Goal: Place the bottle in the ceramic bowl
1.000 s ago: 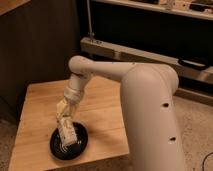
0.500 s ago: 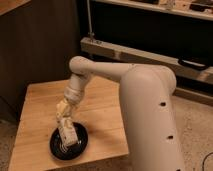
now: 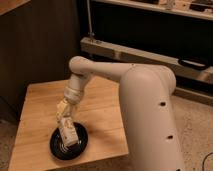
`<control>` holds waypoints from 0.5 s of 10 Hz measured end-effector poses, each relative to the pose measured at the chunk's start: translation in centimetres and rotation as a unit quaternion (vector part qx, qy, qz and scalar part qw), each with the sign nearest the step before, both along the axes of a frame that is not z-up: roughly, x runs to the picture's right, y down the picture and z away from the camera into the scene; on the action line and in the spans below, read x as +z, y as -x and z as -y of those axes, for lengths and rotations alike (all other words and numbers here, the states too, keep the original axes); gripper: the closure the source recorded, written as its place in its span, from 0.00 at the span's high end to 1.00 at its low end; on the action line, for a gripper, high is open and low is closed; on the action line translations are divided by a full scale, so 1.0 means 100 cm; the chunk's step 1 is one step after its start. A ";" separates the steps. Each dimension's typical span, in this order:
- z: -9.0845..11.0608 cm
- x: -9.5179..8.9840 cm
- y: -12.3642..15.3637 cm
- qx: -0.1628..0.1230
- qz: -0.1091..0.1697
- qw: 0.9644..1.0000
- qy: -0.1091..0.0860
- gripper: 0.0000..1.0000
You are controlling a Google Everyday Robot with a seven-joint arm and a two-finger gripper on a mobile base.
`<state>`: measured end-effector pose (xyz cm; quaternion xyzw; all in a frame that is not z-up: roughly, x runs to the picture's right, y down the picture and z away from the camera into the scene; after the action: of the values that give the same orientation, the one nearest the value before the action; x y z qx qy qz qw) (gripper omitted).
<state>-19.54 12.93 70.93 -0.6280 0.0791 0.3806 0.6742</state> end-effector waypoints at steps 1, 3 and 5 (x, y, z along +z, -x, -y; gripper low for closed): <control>0.000 0.000 0.000 0.000 0.000 1.000 0.000 0.67; 0.000 0.000 0.000 0.000 0.000 1.000 0.000 0.75; 0.000 0.000 0.000 0.000 0.000 1.000 0.000 0.80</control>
<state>-19.53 12.93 70.93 -0.6279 0.0791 0.3808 0.6741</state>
